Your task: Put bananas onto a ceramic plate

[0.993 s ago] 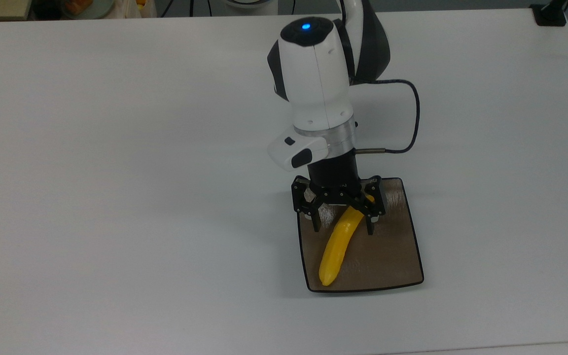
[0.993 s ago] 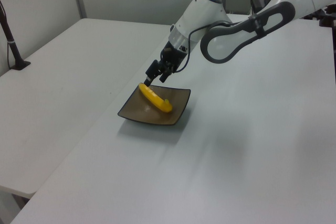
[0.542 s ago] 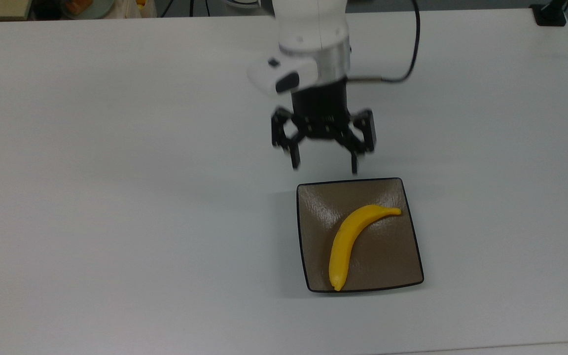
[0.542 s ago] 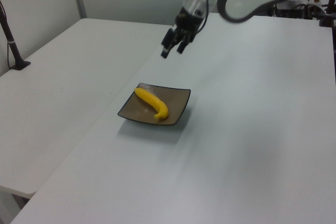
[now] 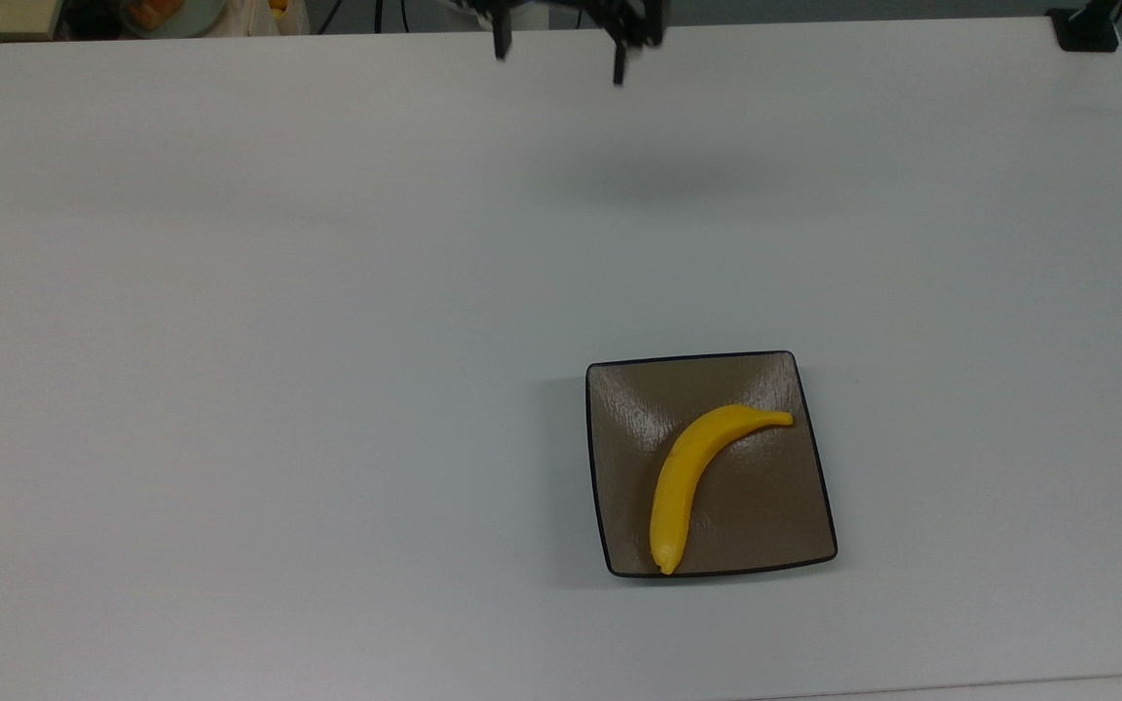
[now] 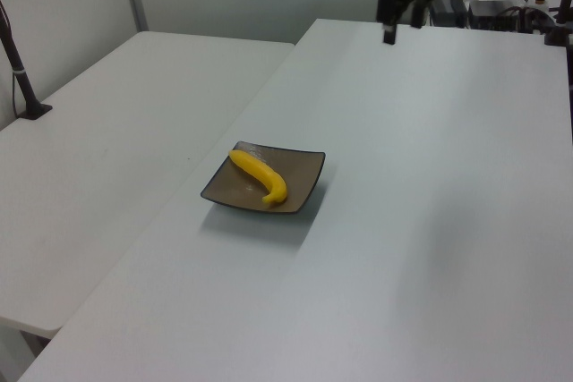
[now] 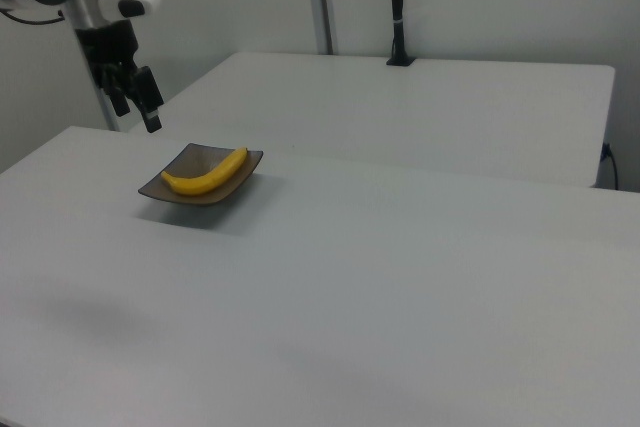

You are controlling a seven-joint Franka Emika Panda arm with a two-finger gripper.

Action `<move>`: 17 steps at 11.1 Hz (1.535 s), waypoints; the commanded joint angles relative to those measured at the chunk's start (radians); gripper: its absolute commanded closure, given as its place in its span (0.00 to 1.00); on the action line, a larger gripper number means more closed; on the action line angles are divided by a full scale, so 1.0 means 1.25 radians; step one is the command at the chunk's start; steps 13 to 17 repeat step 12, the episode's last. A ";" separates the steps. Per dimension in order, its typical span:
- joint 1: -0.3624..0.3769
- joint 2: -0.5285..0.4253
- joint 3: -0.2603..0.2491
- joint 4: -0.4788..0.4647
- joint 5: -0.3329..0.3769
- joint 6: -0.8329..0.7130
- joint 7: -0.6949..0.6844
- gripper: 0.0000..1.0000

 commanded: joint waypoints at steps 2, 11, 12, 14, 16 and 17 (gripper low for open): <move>0.003 -0.111 -0.076 -0.090 0.007 -0.058 -0.169 0.00; 0.004 -0.105 -0.105 -0.146 0.020 0.057 -0.359 0.00; 0.004 -0.104 -0.103 -0.146 0.020 0.054 -0.358 0.00; 0.004 -0.104 -0.103 -0.146 0.020 0.054 -0.358 0.00; 0.004 -0.104 -0.103 -0.146 0.020 0.054 -0.358 0.00; 0.004 -0.104 -0.103 -0.146 0.020 0.054 -0.358 0.00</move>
